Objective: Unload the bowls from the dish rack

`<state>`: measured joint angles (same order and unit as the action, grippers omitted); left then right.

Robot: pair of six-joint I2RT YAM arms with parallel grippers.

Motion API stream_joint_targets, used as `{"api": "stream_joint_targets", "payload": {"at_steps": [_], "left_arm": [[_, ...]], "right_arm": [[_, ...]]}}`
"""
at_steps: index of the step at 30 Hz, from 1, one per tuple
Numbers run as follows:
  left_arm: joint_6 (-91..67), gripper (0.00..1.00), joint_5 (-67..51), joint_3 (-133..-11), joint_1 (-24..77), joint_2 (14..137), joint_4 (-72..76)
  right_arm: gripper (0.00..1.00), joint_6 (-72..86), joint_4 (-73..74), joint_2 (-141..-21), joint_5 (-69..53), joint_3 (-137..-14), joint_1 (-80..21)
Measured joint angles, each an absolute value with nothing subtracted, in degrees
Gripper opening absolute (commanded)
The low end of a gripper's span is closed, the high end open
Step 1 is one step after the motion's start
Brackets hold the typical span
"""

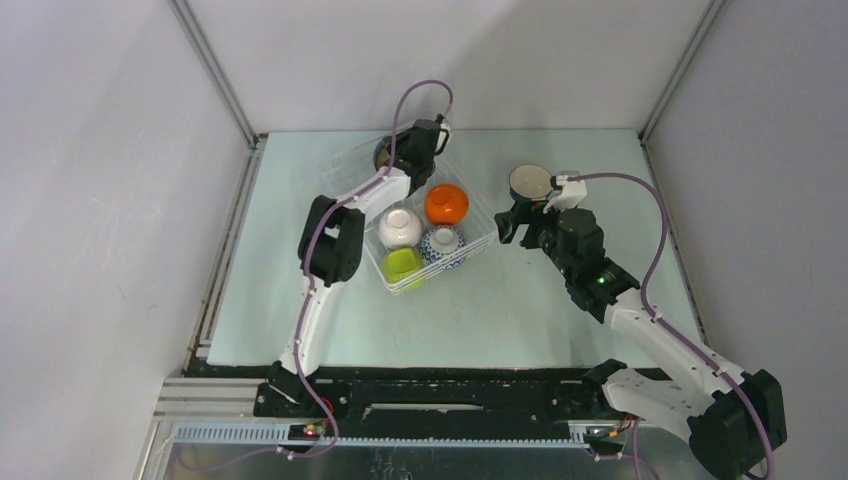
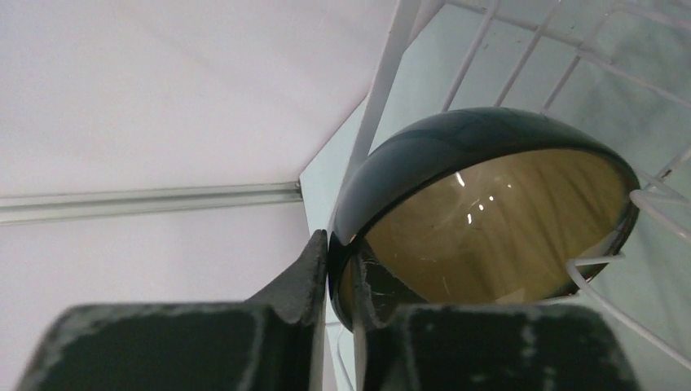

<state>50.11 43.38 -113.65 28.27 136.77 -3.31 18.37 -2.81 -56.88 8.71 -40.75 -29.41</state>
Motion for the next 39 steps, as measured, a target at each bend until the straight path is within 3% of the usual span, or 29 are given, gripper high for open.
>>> {"api": "stream_joint_targets", "payload": {"at_steps": [2,17,29,39], "left_arm": [[50.15,0.0,43.4,-113.71,28.16,136.75,-2.92],[52.4,0.0,46.3,-111.92,28.47,136.18,-0.67],[55.72,0.0,52.03,-99.88,29.67,125.1,6.85],[55.68,0.0,65.45,-86.02,33.63,112.42,22.55]], "right_arm": [[0.94,18.37,-2.81,-56.82,8.71,-40.75,-29.41],[0.94,18.37,-2.81,-56.51,8.64,-40.75,-29.41],[0.93,18.37,-2.74,-54.92,8.29,-40.75,-29.41],[0.93,18.96,-2.81,-54.63,6.68,-40.75,-29.41]]}}
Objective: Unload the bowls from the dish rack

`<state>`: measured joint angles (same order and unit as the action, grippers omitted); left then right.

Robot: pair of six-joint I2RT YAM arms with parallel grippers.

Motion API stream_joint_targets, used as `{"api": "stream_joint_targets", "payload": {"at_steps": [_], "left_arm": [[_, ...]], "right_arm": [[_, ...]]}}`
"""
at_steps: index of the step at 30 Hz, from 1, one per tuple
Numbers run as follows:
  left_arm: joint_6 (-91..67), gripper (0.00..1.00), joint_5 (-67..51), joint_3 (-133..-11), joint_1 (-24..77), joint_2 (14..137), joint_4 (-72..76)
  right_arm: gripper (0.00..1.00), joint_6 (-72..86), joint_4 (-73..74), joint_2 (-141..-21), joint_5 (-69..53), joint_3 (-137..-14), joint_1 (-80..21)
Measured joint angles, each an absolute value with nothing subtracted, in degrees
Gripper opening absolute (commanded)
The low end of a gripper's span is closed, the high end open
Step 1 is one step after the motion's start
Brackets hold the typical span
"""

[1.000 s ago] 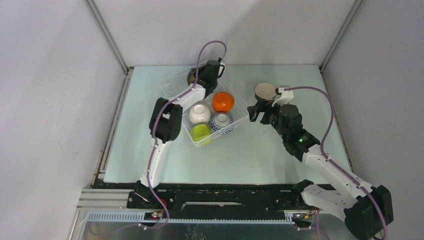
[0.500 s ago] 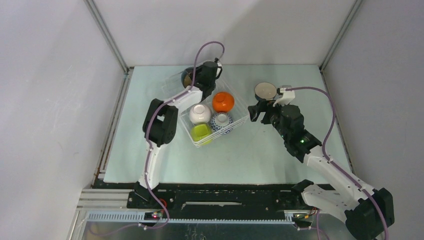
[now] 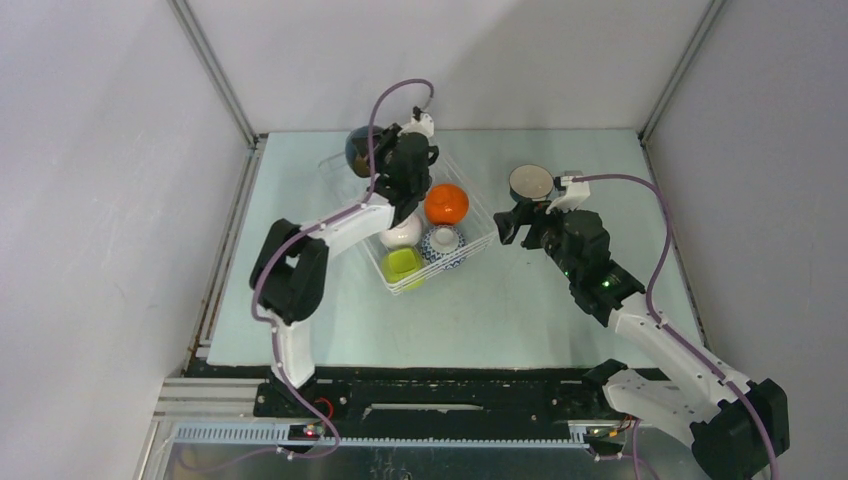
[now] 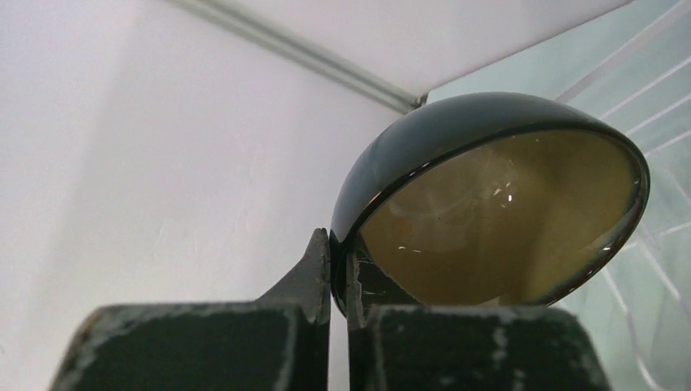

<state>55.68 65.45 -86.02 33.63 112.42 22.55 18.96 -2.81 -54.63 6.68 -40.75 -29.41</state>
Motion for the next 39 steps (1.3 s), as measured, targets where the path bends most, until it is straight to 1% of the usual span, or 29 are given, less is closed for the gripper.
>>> {"api": "stream_joint_targets", "payload": {"at_steps": [3,6,9,13,15,17,20,26,35,39], "left_arm": [[49.63,0.0,69.21,-80.05,34.17,105.69,21.82],[38.37,0.0,70.63,-77.12,33.82,97.86,12.71],[24.49,0.0,67.22,-75.83,32.38,90.11,1.76],[7.38,0.0,60.12,-70.22,28.51,78.41,-7.22],[-0.93,0.0,57.25,-68.23,25.93,74.81,-11.88],[-7.55,0.0,53.58,-66.85,23.31,73.32,-15.16],[-19.22,0.0,44.73,-62.54,17.58,72.25,-19.35],[-37.01,0.0,34.02,-57.78,9.23,72.27,-30.28],[-53.01,0.0,24.97,-53.78,-0.49,72.58,-33.17],[-57.67,0.0,20.53,-53.67,-6.02,75.94,-33.95]], "right_arm": [[0.93,19.49,-2.81,-54.63,5.93,-40.75,-29.41],[0.93,19.92,-2.81,-54.63,5.26,-40.75,-29.54],[0.93,20.4,-2.81,-54.63,4.36,-40.75,-29.69],[0.93,21.15,-2.81,-54.65,3.46,-40.75,-29.89],[0.93,21.37,-2.81,-54.65,3.09,-40.75,-30.06],[0.93,21.56,-2.81,-54.65,2.66,-40.75,-30.22],[0.93,21.96,-2.79,-54.65,2.24,-40.75,-30.48],[0.93,22.37,-2.74,-54.65,2.0,-40.75,-30.52],[0.93,22.46,-2.61,-54.72,2.02,-40.75,-30.52],[0.93,22.46,-2.59,-54.87,2.0,-40.75,-30.52]]}}
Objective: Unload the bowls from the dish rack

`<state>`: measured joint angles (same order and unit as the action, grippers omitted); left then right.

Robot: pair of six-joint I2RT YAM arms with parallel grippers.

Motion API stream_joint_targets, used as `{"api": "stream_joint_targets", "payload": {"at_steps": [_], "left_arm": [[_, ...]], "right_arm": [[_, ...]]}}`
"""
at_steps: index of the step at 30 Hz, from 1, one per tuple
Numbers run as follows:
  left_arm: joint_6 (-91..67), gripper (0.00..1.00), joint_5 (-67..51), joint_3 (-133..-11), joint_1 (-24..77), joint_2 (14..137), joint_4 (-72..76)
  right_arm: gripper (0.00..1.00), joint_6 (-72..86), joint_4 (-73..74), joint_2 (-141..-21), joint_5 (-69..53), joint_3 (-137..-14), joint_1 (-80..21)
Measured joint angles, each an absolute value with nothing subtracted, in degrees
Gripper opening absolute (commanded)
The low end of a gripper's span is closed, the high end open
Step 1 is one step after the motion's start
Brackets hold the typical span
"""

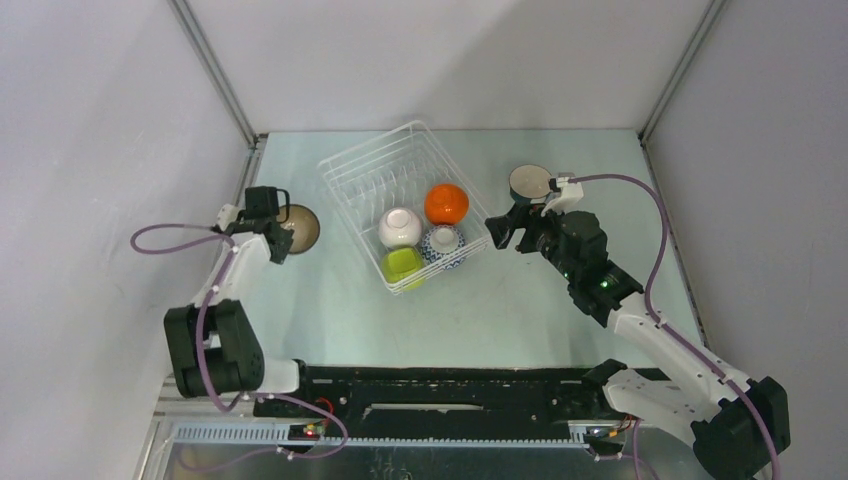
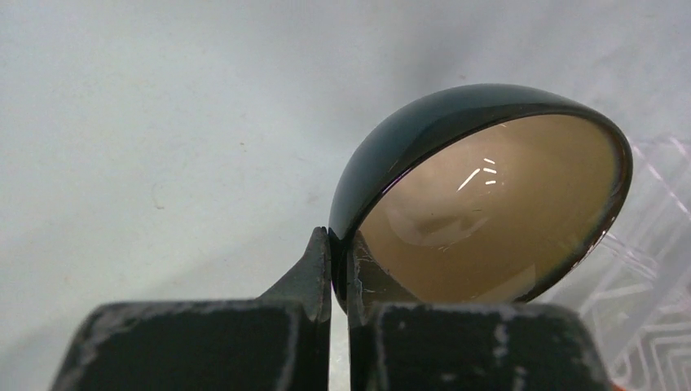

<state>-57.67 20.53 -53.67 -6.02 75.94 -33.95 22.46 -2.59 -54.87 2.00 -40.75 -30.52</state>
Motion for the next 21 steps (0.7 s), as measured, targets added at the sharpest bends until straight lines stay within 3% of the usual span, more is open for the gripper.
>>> {"api": "stream_joint_targets", "payload": {"at_steps": [11,14,18,21], "left_arm": [[-64.42,0.01,16.67,-54.74,-10.63,85.23,-36.93],[-65.14,0.1,16.49,-55.46,-11.55,85.8,-36.99],[-66.08,0.43,16.25,-55.59,-12.62,85.89,-37.01],[-67.02,0.49,16.27,-55.9,-12.95,85.84,-36.53]], "right_arm": [[0.92,22.46,-2.55,-54.87,2.04,-40.75,-30.52],[0.92,22.46,-2.52,-54.87,2.04,-40.75,-30.52],[0.92,22.46,-2.5,-54.87,2.04,-40.75,-30.52],[0.92,22.46,-2.5,-54.87,2.04,-40.75,-30.52]]}}
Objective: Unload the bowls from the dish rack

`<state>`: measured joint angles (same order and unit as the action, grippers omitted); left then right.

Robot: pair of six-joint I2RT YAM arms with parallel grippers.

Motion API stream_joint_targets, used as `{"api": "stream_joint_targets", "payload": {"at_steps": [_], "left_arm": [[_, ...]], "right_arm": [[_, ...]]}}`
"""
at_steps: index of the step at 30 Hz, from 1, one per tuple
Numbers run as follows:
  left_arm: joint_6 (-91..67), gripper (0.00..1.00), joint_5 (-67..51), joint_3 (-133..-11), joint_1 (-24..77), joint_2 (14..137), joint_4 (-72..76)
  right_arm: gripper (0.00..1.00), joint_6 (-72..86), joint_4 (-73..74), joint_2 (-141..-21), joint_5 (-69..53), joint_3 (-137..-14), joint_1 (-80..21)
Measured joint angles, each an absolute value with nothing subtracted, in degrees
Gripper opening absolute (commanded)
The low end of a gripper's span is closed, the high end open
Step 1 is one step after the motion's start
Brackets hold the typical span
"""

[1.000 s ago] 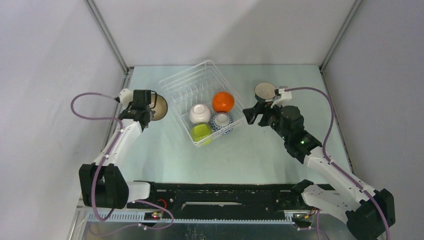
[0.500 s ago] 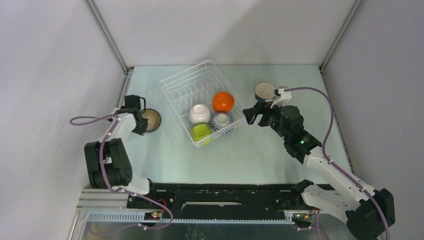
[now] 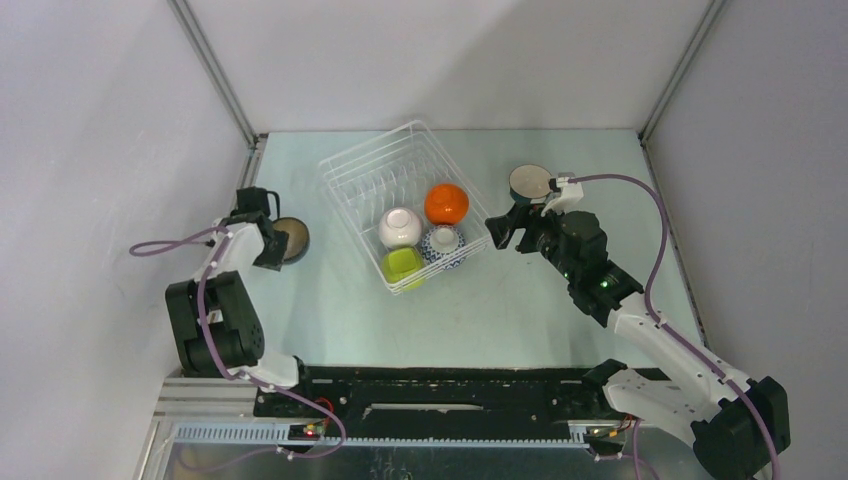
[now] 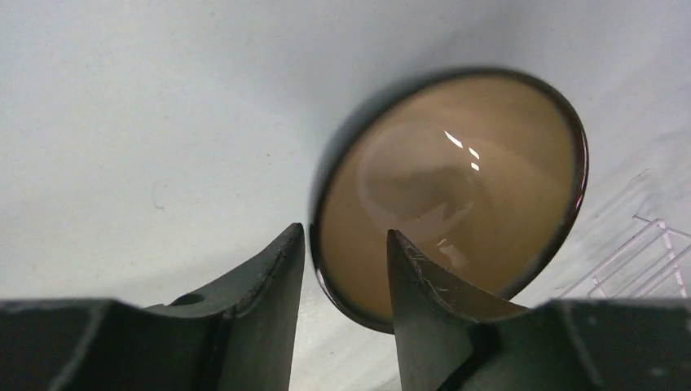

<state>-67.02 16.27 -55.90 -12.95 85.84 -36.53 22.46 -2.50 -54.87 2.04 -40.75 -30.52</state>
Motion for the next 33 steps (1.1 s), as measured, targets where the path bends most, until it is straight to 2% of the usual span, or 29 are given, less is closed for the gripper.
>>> {"api": "stream_joint_targets", "payload": {"at_steps": [5,10,16,23,26,33], "left_arm": [[-67.29,0.51,16.34,-55.9,-13.06,85.06,-36.25],[-66.63,0.68,16.84,-55.92,-13.06,80.93,-36.8],[-62.22,0.7,19.25,-56.86,-11.49,73.52,-37.5],[-51.44,0.7,22.79,-61.32,1.8,70.87,-35.77],[-44.69,0.74,21.76,-61.69,7.84,70.87,-31.86],[-28.18,0.92,20.38,-62.85,20.82,73.67,-24.51]], "right_arm": [[0.92,22.44,-2.48,-54.98,2.04,-40.75,-30.52],[0.93,22.44,-2.39,-54.98,2.07,-40.75,-30.52],[0.93,22.41,-2.63,-55.7,1.85,-40.75,-30.52],[0.89,22.41,-2.59,-58.78,-0.1,-40.91,-30.52],[0.88,22.37,-0.45,-62.37,-1.06,-43.38,-30.63],[0.91,21.78,4.97,-67.83,-1.78,-50.3,-32.62]]}}
